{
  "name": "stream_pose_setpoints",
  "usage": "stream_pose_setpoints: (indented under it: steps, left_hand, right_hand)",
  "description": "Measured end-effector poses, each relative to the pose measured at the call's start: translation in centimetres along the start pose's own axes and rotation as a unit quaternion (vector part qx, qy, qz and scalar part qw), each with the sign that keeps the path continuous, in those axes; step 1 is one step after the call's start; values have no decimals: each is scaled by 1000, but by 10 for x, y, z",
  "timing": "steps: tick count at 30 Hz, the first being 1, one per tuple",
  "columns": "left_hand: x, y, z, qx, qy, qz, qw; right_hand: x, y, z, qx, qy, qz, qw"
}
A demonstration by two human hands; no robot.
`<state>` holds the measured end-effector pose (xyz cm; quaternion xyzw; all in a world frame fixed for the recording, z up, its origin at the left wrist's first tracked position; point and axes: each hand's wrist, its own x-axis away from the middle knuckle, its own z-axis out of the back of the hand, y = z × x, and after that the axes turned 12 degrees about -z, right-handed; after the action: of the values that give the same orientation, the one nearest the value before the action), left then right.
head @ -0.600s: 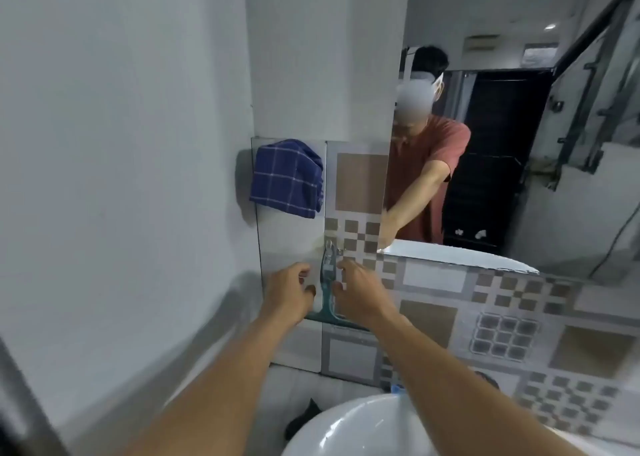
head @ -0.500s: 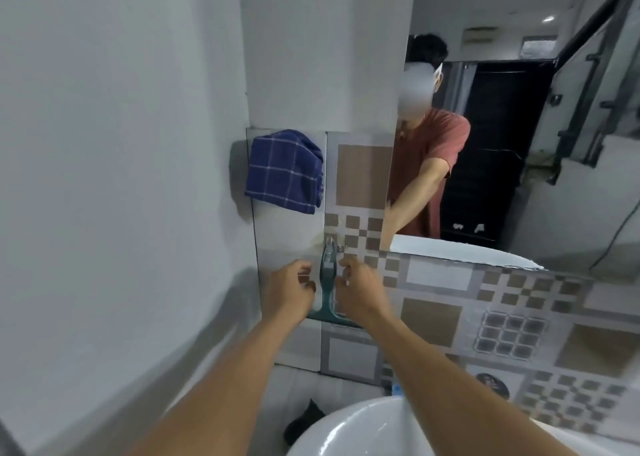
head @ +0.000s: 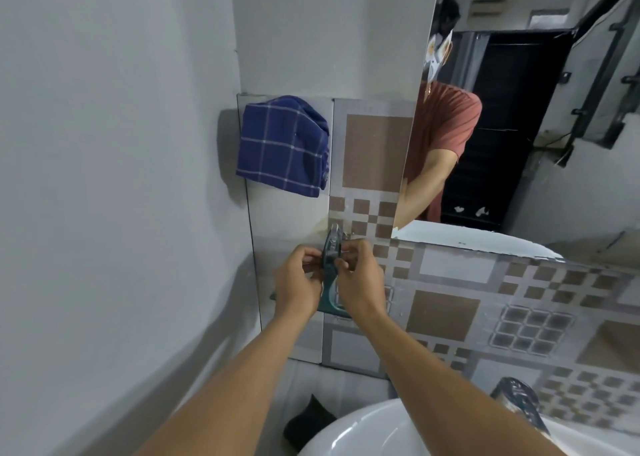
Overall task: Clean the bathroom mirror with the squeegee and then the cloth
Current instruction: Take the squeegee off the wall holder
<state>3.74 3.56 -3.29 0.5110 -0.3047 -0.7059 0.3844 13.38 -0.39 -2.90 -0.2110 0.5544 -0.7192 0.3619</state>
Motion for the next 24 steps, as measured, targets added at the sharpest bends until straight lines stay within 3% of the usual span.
stream_pose_setpoints:
  steps: [16, 24]
  left_hand:
    - [-2, 30, 20, 14, 8, -93, 996]
    - [14, 55, 28, 58, -9, -131, 990]
  right_hand:
    - [14, -41, 30, 64, -40, 110, 991]
    - [26, -63, 57, 42, -53, 99, 993]
